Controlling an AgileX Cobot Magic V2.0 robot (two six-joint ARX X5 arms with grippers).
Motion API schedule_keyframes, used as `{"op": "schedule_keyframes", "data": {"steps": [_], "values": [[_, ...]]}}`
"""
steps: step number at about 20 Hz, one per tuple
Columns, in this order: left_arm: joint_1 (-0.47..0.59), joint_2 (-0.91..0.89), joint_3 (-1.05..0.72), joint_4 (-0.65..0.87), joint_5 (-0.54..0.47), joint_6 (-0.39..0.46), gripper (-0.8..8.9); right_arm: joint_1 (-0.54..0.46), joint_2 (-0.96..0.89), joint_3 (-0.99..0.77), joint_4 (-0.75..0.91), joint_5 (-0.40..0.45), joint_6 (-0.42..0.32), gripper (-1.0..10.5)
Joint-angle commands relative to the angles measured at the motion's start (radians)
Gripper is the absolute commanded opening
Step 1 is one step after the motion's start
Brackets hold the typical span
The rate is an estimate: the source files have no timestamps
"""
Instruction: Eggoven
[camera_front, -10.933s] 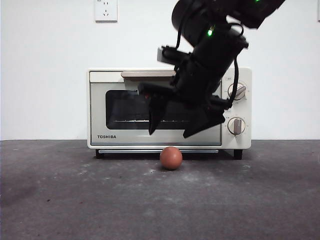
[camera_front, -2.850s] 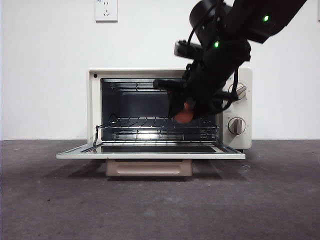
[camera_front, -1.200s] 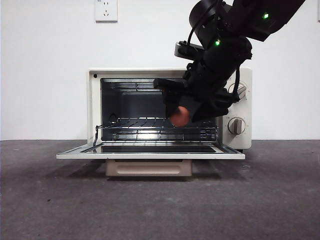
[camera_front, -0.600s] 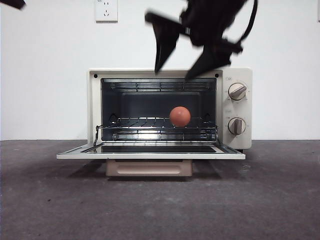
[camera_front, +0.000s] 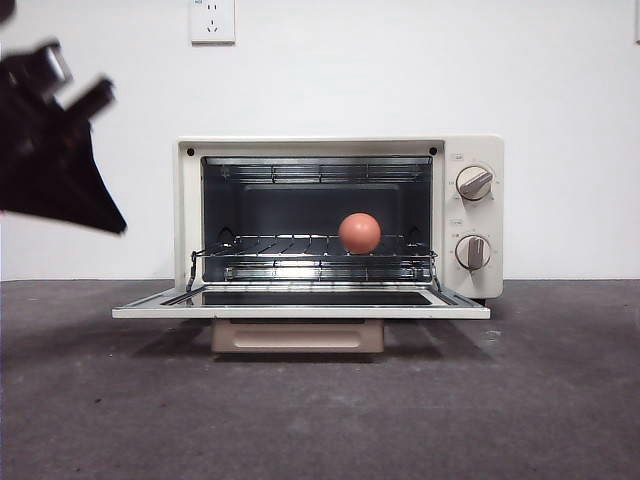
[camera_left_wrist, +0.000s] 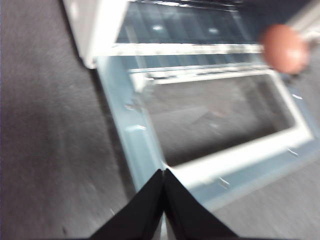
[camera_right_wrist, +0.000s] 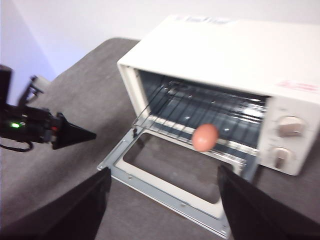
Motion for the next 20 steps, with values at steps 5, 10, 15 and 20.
{"op": "schedule_keyframes", "data": {"steps": [5, 10, 15, 20], "values": [[0.010, 0.217, 0.008, 0.156, 0.005, -0.053, 0.06, 0.011, -0.180, 0.014, -0.107, 0.070, -0.008, 3.4], [0.010, 0.305, 0.008, 0.221, -0.005, -0.068, 0.06, 0.011, -0.230, 0.014, -0.140, 0.093, -0.004, 3.4], [0.007, 0.374, 0.008, 0.228, 0.030, -0.071, 0.06, 0.011, -0.229, 0.014, -0.137, 0.094, -0.004, 3.4], [0.005, 0.381, 0.008, 0.267, 0.163, -0.076, 0.06, 0.011, -0.230, 0.014, -0.138, 0.124, -0.004, 3.4]]}}
